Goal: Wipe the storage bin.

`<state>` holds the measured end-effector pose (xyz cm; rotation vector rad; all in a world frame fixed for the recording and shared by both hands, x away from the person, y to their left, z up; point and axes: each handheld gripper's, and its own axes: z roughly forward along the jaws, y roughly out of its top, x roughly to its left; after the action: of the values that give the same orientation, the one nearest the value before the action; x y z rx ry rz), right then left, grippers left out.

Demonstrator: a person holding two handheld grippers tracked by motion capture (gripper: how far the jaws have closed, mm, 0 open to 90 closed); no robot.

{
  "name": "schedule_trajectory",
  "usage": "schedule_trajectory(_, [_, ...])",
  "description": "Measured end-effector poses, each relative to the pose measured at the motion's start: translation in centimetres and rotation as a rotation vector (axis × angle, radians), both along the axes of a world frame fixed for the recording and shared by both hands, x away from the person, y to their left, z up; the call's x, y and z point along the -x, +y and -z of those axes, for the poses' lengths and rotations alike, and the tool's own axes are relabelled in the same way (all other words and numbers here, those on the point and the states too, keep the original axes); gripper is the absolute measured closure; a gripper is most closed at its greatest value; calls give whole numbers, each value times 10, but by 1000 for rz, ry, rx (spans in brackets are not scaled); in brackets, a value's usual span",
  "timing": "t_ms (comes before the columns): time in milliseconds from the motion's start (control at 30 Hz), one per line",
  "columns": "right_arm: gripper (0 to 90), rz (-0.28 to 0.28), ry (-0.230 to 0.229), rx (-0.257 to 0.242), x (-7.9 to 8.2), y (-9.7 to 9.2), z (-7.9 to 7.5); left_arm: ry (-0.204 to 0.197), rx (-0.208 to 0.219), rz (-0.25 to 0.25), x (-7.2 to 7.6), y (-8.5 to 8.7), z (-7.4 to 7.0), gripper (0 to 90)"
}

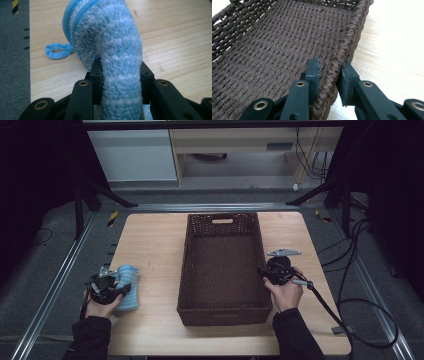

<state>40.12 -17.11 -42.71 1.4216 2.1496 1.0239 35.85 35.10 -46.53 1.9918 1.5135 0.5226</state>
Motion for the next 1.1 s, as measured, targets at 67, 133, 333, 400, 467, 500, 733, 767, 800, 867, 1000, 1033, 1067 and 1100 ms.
schedule_trajectory(67, [739,0,2,-4,0,0,0,-28,11,10,0,-4,-6,655])
schedule_trajectory(133, [742,-3,2,-9,0,0,0,-62,34,21,-2,-10,-14,655])
schedule_trajectory(333, [747,-6,8,-25,-2,-1,0,-92,49,59,-16,-26,-27,655])
schedule_trajectory(400, [748,-9,11,-29,-2,-1,0,-98,55,71,-21,-30,-29,655])
schedule_trajectory(467, [748,-13,11,-34,-3,-1,0,-105,57,78,-28,-34,-31,654])
schedule_trajectory(500, [748,-15,12,-39,-3,-1,0,-105,61,77,-32,-36,-32,654])
schedule_trajectory(733, [749,-33,12,-53,-3,1,1,-115,76,91,-64,-52,-31,654])
schedule_trajectory(767, [749,-36,12,-56,-3,1,1,-114,73,94,-68,-55,-30,654])
schedule_trajectory(800, [748,-38,11,-59,-3,1,1,-115,71,97,-72,-57,-30,654])
schedule_trajectory(867, [749,-49,10,-51,-3,3,1,-114,67,105,-80,-62,-30,654])
schedule_trajectory(1000, [749,-67,15,-50,-3,7,0,-112,37,124,-94,-72,-29,654])
schedule_trajectory(1033, [749,-72,14,-53,-3,8,1,-108,32,127,-98,-74,-27,654])
schedule_trajectory(1067, [749,-76,15,-55,-3,9,1,-103,33,129,-102,-76,-26,655])
schedule_trajectory(1100, [749,-81,15,-54,-3,10,1,-99,35,130,-106,-77,-24,655])
